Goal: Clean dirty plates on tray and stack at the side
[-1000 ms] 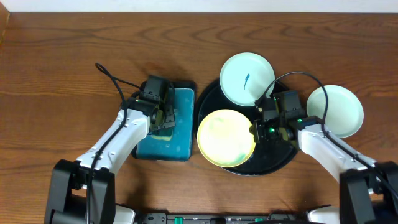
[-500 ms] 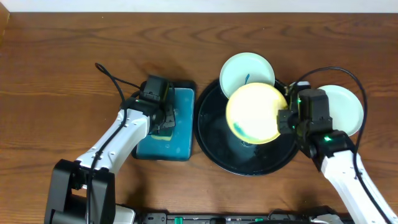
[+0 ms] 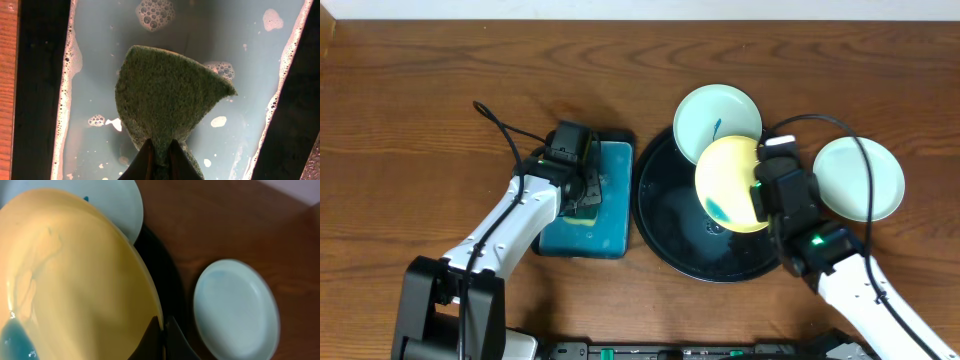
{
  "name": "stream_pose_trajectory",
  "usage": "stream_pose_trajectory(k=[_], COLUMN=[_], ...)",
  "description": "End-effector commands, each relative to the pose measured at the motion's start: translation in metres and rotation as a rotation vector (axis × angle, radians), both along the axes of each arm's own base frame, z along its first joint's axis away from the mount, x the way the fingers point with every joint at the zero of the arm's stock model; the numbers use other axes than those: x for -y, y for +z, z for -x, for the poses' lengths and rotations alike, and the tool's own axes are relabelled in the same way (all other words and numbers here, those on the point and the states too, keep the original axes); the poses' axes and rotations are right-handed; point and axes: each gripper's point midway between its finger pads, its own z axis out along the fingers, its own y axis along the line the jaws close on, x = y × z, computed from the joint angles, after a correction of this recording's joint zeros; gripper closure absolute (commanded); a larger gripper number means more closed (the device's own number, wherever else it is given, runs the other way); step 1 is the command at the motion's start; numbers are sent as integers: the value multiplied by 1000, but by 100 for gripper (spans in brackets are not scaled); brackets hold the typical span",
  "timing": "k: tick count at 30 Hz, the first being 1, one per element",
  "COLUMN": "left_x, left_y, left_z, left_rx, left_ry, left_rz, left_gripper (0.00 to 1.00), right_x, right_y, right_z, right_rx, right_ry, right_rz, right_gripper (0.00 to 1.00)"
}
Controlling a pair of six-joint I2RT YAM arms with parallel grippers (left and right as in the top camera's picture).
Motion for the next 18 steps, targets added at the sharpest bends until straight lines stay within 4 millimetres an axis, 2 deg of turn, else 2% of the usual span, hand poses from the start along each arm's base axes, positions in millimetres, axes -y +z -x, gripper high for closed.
stream_pose_trajectory(k=[1,7,11,18], left_x=[-3,-3,-3,-3], left_y=[-2,-2,-2,-2], left_z=[1,1,1,1], left_rx=[-4,-5,-5,-5], left_ry=[4,4,4,4], left_rz=[-10,-10,-10,-10], left_gripper=[93,93,93,93], right_x=[0,-19,-39,-46], right_y=[20,41,48,61], right_z=[2,6,8,10], right_rx=[83,164,167,202], right_ry=[7,70,209,240], right_rz=[171,313,450,541], right_gripper=[99,99,99,99])
